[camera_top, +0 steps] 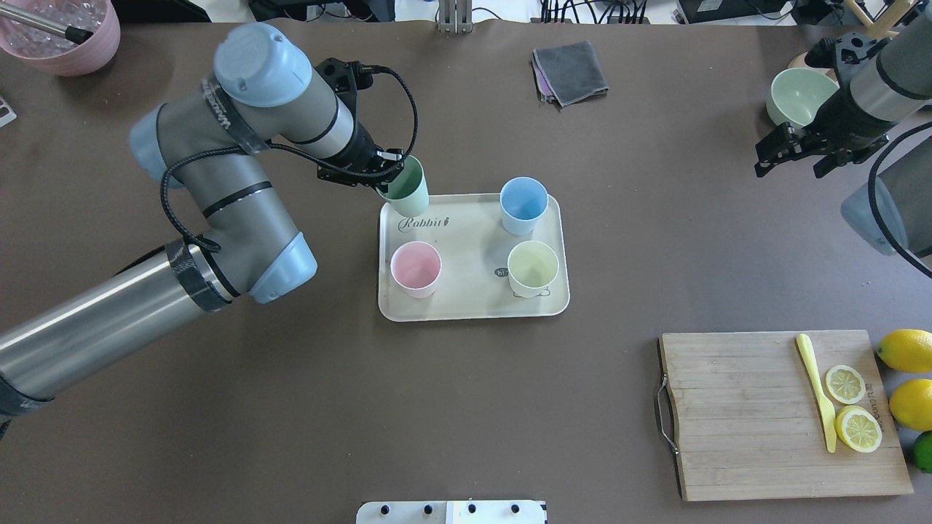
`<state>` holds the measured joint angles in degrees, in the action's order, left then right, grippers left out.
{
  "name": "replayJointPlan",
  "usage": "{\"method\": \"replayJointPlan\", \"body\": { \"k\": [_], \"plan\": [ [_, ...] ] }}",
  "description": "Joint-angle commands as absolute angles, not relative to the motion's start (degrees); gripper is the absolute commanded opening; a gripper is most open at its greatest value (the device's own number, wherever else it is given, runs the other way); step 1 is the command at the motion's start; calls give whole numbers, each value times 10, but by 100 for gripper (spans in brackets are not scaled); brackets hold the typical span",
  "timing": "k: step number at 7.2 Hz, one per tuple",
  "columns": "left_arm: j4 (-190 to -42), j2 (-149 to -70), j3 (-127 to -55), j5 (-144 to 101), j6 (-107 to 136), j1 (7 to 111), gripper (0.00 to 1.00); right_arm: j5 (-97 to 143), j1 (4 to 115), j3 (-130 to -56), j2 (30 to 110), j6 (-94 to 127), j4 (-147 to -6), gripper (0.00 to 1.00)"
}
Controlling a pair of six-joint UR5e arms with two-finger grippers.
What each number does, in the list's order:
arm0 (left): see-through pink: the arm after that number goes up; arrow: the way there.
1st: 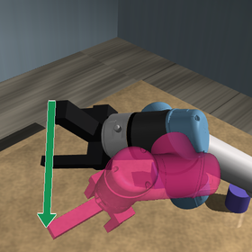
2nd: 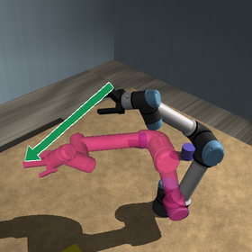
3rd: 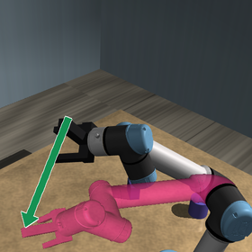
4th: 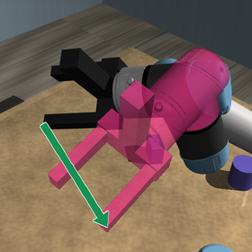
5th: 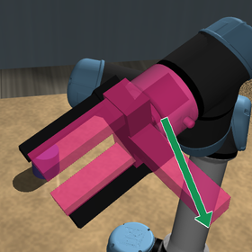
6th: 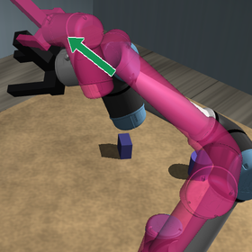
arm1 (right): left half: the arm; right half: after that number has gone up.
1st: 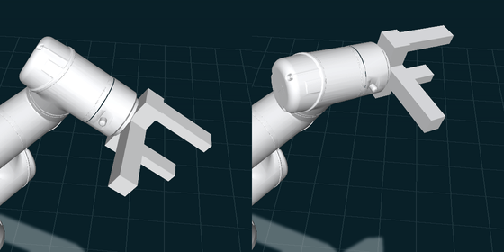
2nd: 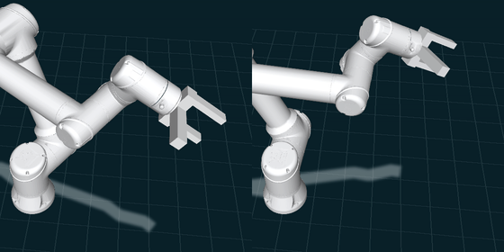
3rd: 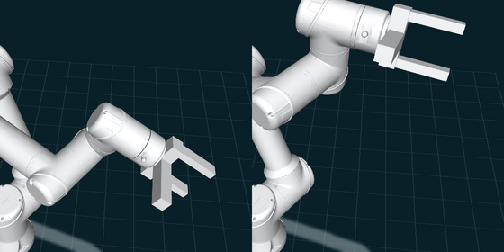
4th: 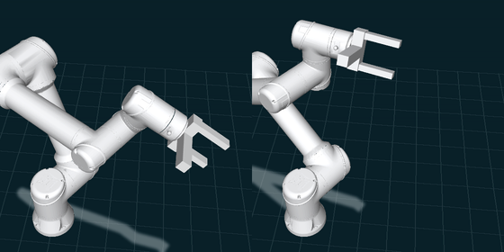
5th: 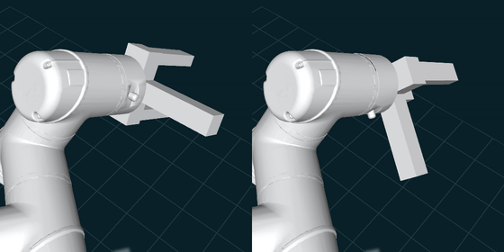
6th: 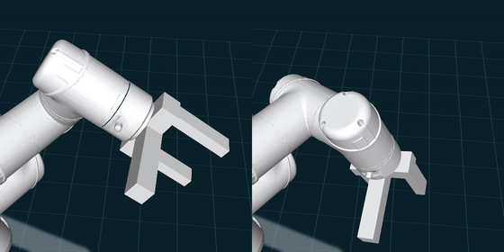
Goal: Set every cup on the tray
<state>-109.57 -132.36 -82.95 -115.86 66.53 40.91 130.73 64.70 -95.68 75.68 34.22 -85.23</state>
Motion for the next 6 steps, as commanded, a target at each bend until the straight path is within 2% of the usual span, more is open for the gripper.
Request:
{"method": "replayJointPlan", "body": {
  "k": [1, 3, 4, 6],
  "plan": [
    [-1096, -1329, -822, -1099, 675, 362, 0, 1328, 676, -959, 793, 300, -852, 100],
    [-1098, -1325, -813, -1082, 672, 356, 0, 1330, 696, -962, 830, 272, -846, 100],
    [-1098, -1322, -817, -1081, 667, 357, 96, 1329, 708, -962, 846, 274, -828, 100],
    [-1087, -1292, -872, -1112, 631, 413, 98, 1324, 764, -960, 853, 270, -810, 100]
  ]
}}
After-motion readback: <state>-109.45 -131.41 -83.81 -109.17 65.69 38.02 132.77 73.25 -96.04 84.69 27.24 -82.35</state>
